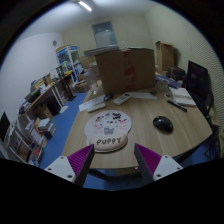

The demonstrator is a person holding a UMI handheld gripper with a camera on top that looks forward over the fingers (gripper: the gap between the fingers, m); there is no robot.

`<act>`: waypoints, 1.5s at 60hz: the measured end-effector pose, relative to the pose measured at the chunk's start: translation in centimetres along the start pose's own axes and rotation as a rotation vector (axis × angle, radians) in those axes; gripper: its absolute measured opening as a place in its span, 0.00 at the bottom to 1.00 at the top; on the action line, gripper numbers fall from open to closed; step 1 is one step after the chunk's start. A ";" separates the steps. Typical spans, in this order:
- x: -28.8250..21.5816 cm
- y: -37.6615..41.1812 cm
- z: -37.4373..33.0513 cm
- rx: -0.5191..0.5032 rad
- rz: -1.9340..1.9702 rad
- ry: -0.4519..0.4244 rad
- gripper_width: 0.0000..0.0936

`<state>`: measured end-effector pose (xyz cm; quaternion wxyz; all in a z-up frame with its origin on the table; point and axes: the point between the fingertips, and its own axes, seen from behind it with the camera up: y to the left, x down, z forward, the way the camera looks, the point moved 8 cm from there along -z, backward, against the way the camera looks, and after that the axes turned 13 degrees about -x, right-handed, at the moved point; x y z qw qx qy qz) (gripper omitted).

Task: Arrange mouse

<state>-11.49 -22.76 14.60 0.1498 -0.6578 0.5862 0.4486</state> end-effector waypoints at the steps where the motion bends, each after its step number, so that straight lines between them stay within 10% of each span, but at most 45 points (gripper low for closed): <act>1: 0.0 -0.1 0.0 0.003 0.004 -0.003 0.88; 47: -0.7 -26.5 5.7 0.076 -0.162 0.093 0.97; 63: -4.8 -27.7 10.5 0.043 -0.186 0.037 0.87; 68: -5.6 -28.2 11.7 0.071 -0.171 0.020 0.79; 71: -6.0 -28.6 12.0 0.101 -0.148 0.008 0.59; 90: -10.2 -27.4 9.2 0.227 -0.013 -0.038 0.37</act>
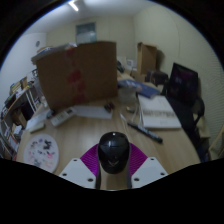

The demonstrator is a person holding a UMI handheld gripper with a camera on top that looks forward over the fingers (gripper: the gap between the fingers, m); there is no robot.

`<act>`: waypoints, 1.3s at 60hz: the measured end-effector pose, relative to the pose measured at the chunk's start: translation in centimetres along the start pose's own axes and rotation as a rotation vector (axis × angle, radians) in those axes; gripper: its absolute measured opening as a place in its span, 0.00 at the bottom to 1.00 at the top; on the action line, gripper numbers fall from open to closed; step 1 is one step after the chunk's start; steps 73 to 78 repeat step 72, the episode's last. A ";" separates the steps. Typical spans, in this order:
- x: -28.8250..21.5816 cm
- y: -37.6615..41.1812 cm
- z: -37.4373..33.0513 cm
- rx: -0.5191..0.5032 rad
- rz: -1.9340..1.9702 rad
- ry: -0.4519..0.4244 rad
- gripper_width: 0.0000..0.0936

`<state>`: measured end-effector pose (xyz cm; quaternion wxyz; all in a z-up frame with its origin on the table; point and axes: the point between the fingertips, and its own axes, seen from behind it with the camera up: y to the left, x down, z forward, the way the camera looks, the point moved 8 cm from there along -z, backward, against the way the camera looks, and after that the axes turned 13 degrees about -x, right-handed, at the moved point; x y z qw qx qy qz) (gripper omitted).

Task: Arrange mouse

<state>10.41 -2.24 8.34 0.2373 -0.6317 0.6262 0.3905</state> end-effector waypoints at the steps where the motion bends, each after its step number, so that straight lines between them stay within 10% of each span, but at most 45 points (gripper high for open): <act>1: -1.1 0.6 -0.4 -0.005 -0.014 -0.013 0.37; 14: -9.1 17.0 -3.5 -0.141 -0.146 -0.198 0.36; 41: 6.7 26.5 7.2 -0.100 -0.127 0.069 0.38; 50: 6.4 26.8 7.3 -0.083 -0.113 0.133 0.59; 56: 6.3 27.1 5.7 -0.125 -0.045 0.164 0.95; 78: 5.9 27.2 -6.1 -0.150 0.008 0.144 0.90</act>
